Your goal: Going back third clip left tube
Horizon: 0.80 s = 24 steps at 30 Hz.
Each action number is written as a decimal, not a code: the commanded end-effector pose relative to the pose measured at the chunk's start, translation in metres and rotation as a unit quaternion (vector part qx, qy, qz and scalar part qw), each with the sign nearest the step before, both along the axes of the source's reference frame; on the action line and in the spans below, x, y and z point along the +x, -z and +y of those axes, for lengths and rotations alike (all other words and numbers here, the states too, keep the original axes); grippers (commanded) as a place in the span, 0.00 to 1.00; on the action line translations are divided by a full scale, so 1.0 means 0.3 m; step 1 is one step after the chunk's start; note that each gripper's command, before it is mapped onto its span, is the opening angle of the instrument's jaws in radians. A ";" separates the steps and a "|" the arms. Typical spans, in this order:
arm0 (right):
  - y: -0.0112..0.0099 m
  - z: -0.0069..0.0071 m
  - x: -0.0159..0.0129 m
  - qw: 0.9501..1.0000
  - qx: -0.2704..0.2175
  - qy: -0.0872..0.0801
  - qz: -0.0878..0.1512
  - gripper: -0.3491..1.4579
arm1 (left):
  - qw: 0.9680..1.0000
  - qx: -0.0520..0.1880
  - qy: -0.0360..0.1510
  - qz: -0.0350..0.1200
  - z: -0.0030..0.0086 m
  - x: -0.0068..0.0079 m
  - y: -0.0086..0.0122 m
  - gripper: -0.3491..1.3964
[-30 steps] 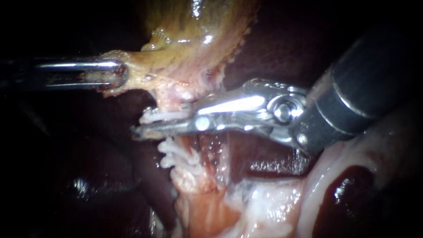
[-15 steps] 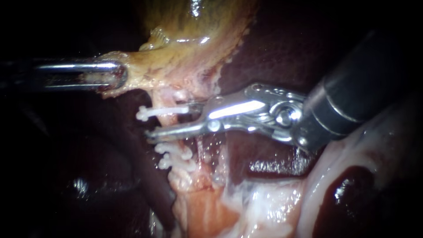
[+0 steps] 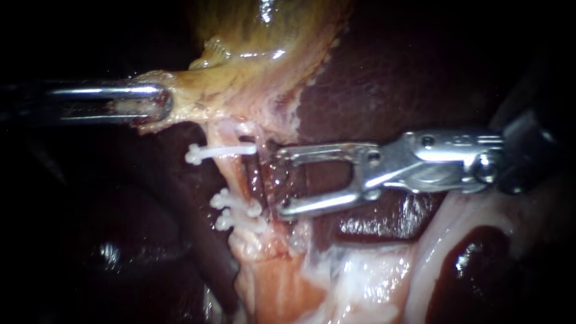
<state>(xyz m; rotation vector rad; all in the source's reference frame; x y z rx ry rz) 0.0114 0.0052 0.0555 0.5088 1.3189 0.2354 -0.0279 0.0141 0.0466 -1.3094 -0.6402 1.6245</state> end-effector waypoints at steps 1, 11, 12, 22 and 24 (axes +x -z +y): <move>0.0004 0.0001 -0.0019 1.000 -0.006 -0.001 0.000 0.47 | 1.000 0.000 0.000 0.000 0.0001 -0.0002 0.0000 0.00; 0.0024 0.0028 -0.0135 1.000 -0.022 0.000 0.002 0.47 | 1.000 0.000 0.000 0.000 0.0008 -0.0013 -0.0015 0.00; 0.0024 0.0027 -0.0139 1.000 -0.022 0.000 0.002 0.47 | 1.000 -0.001 0.000 0.000 0.0008 -0.0015 -0.0020 0.00; 0.0026 0.0022 -0.0160 1.000 -0.022 0.003 0.002 0.47 | 1.000 -0.007 0.001 0.009 -0.0010 -0.0102 -0.0143 0.00; 0.0026 0.0021 -0.0162 1.000 -0.022 0.003 0.002 0.47 | 1.000 -0.009 -0.002 0.009 -0.0020 -0.0126 -0.0177 0.00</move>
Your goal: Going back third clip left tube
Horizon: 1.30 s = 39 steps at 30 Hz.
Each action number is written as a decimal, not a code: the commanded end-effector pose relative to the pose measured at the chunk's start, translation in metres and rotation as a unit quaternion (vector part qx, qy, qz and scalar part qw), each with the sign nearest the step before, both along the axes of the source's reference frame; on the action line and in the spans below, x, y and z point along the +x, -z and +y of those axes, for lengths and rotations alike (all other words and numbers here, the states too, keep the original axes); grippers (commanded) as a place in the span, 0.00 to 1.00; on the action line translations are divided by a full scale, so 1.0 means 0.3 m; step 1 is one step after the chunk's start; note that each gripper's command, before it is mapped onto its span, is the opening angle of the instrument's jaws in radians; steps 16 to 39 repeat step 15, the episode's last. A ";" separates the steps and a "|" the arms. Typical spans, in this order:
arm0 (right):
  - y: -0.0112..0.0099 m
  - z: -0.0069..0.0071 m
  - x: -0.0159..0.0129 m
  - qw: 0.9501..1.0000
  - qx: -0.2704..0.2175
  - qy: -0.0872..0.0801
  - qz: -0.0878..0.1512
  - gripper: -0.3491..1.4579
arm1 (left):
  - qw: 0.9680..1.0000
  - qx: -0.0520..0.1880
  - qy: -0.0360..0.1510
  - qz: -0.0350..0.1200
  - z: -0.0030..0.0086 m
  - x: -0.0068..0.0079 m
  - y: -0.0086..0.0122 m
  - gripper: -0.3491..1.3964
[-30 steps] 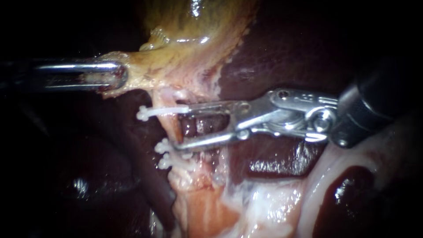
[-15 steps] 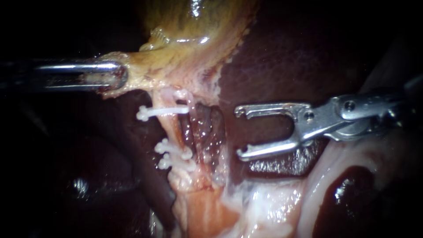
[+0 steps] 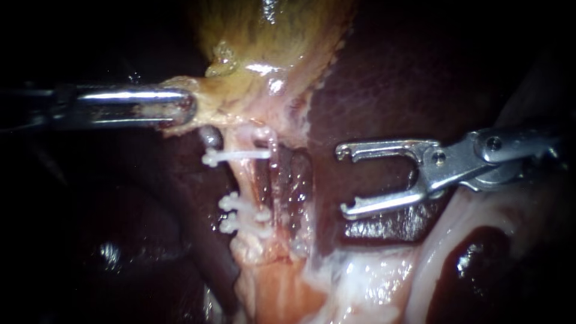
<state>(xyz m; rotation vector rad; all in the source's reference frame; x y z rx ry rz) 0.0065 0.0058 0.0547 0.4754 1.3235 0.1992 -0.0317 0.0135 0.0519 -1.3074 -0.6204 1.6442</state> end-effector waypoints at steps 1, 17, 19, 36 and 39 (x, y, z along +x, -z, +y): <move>0.0000 0.0000 0.0000 1.000 0.000 0.000 0.000 0.47 | 1.000 -0.001 -0.002 0.002 -0.0004 -0.0008 -0.0013 0.00; 0.0009 -0.0006 0.0001 1.000 0.000 0.002 0.001 0.47 | 1.000 -0.002 -0.005 0.002 -0.0007 -0.0019 -0.0038 0.00; 0.0009 -0.0006 0.0001 1.000 0.000 0.002 0.001 0.47 | 1.000 -0.002 -0.005 0.002 -0.0007 -0.0019 -0.0038 0.00; 0.0009 -0.0006 0.0001 1.000 0.000 0.002 0.001 0.47 | 1.000 -0.002 -0.005 0.002 -0.0007 -0.0019 -0.0038 0.00; 0.0009 -0.0006 0.0001 1.000 0.000 0.002 0.001 0.47 | 1.000 -0.002 -0.005 0.002 -0.0007 -0.0019 -0.0038 0.00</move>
